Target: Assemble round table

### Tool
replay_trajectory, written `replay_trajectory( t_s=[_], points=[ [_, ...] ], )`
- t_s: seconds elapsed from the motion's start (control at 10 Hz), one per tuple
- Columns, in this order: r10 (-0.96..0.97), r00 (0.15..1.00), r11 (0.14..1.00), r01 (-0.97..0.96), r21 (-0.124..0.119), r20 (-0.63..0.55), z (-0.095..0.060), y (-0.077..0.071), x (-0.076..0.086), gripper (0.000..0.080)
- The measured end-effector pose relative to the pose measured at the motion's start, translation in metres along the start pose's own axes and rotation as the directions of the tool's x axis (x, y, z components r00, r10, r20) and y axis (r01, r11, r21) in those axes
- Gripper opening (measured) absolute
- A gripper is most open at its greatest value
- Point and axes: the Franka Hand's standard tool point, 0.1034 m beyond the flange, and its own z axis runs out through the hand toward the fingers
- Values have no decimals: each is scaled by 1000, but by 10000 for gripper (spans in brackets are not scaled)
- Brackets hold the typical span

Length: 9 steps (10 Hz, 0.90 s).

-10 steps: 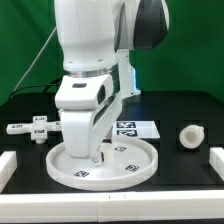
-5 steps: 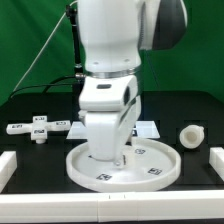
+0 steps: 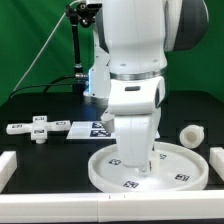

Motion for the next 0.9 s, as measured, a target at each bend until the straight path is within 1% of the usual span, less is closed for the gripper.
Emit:
replay_trajectory(
  t_s=[0.2,0.3,0.6,0.7,0.8,0.9],
  points=[
    [0,1000,1000,0,-5,-12,1,5,12,412],
    [-2,1000,1000,2,-7,-14,1,6,14,412],
    [-1,1000,1000,1,-8,-15,1,7,13,412],
    [-1,1000,1000,1,-7,-14,1,6,13,470],
    [0,1000,1000,0,-7,-14,1,6,13,607],
    [1,1000,1000,-1,-10,-13,-1,7,11,637]
  ],
)
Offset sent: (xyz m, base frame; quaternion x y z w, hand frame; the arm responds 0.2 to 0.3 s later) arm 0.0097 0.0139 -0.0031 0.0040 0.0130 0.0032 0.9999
